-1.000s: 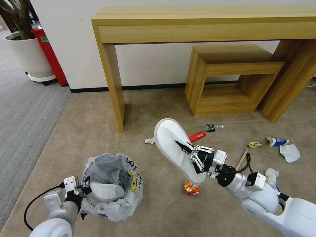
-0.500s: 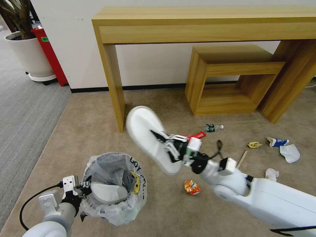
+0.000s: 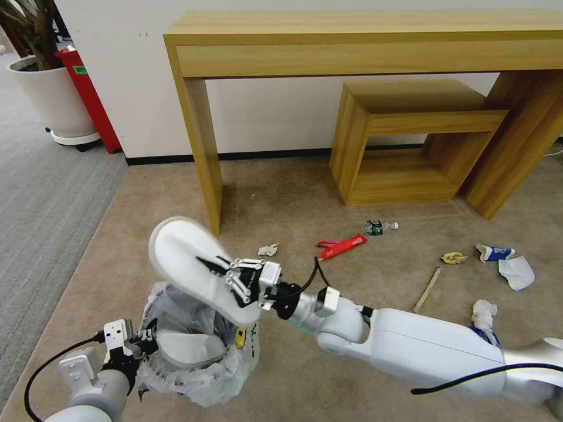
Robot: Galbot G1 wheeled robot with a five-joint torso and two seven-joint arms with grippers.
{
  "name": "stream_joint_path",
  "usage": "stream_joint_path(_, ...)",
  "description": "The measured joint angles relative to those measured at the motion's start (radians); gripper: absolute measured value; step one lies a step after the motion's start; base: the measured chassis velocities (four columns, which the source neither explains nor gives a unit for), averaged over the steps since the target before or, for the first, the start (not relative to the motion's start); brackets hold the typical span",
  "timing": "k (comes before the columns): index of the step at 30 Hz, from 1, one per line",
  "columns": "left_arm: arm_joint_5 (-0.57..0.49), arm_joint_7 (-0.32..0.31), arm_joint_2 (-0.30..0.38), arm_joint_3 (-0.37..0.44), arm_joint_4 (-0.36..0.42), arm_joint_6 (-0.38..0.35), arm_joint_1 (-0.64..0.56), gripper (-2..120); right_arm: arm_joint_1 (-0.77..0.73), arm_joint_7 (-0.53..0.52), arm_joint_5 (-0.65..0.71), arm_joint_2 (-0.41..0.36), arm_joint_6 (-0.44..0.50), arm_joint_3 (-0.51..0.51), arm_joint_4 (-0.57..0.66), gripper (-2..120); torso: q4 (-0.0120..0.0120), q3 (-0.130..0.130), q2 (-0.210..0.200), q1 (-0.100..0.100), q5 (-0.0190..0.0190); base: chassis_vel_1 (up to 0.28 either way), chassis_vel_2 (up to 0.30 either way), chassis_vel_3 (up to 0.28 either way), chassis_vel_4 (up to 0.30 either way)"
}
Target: Pick up the trash bin and place the garbage on the floor into it.
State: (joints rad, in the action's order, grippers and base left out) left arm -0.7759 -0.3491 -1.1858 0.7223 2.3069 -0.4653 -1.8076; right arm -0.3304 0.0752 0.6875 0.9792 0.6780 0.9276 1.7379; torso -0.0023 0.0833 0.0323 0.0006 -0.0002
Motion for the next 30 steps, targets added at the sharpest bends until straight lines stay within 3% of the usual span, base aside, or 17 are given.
stream_joint_path(19,-0.001,0.003,-0.002,-0.001,0.007,0.007,-0.002,0,-0.01,0.003,-0.095,0.187,0.026,0.086,-0.186,0,0.0,0.0,0.0,0.0,0.0,0.0,0.0,0.0,0.0)
stream_joint_path(27,-0.002,0.005,0.0,0.0,0.009,0.015,-0.005,0,-0.016,-0.011,-0.137,0.211,0.03,0.086,-0.226,0,0.0,0.0,0.0,0.0,0.0,0.0,0.0,0.0,0.0)
stream_joint_path(30,-0.003,0.006,0.001,0.0,0.009,0.018,-0.005,0,-0.016,-0.01,-0.144,0.211,0.03,0.081,-0.236,7,0.0,0.0,0.0,0.0,0.0001,0.0,0.0,0.0,0.0)
